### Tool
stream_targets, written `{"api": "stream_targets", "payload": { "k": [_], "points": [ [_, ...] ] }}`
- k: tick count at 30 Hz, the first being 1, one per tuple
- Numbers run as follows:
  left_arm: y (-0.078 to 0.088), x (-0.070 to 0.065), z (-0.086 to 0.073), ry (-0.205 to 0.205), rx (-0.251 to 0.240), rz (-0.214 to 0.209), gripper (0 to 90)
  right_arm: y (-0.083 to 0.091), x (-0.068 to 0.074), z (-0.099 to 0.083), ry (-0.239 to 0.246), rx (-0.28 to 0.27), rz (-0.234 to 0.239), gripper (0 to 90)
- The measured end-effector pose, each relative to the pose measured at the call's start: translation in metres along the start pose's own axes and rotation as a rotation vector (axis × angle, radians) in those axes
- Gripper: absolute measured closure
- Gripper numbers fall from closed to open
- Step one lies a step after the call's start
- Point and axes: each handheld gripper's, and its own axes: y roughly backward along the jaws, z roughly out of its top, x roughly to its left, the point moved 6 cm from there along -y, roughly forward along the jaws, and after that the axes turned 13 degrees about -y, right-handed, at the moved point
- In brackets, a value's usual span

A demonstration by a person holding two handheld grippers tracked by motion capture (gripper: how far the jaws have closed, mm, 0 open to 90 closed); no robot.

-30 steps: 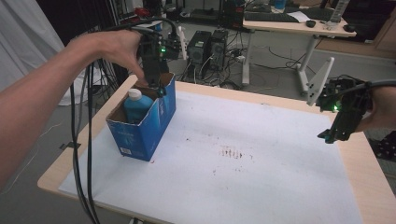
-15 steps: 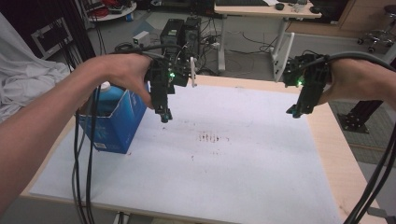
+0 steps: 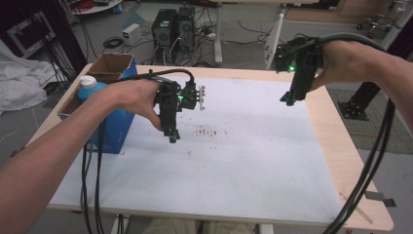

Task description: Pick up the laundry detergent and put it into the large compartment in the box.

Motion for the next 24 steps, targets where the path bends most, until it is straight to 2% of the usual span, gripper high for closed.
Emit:
{"api": "stream_targets", "payload": {
  "k": [8, 18, 24],
  "points": [
    [-0.018, -0.003, 0.002, 0.004, 0.005, -0.019, 14.1, 0.000, 0.003, 0.004, 0.009, -0.002, 0.002, 12.4],
    [-0.022, -0.002, 0.006, -0.017, 0.001, -0.034, 14.1, -0.006, 0.003, 0.002, 0.004, 0.005, 0.011, 12.4],
    [-0.023, -0.001, 0.007, -0.011, -0.002, -0.042, 14.1, -0.007, 0.003, 0.003, 0.004, -0.001, 0.012, 12.4]
  ]
}}
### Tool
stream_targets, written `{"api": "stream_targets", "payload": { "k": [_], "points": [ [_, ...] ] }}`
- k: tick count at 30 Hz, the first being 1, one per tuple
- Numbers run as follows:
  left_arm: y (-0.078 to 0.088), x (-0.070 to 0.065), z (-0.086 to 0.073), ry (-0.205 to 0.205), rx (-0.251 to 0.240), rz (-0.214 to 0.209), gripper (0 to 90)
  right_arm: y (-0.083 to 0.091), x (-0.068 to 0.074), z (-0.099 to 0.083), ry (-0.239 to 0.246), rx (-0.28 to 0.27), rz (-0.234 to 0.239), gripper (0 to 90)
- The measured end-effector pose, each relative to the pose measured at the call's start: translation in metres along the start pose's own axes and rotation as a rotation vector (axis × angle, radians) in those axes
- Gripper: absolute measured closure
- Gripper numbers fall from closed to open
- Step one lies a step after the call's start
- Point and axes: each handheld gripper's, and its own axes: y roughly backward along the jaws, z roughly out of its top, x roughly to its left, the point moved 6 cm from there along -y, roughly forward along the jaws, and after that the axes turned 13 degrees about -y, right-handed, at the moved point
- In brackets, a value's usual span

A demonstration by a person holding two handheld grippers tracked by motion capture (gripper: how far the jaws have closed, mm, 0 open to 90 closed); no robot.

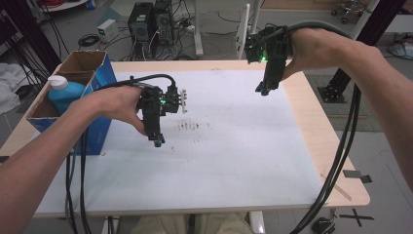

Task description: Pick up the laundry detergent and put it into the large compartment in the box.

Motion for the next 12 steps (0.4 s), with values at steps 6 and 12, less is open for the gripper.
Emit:
{"api": "stream_targets", "payload": {
  "k": [6, 12],
  "points": [
    [0.0000, 0.0007, -0.0002, 0.002, -0.003, -0.004, 14.1, -0.0046, 0.0021, 0.0029, -0.001, -0.002, 0.011, 12.4],
    [0.0002, 0.0009, 0.0002, 0.006, -0.009, 0.000, 14.1, -0.0079, 0.0025, 0.0022, 0.001, 0.003, 0.015, 12.4]
  ]
}}
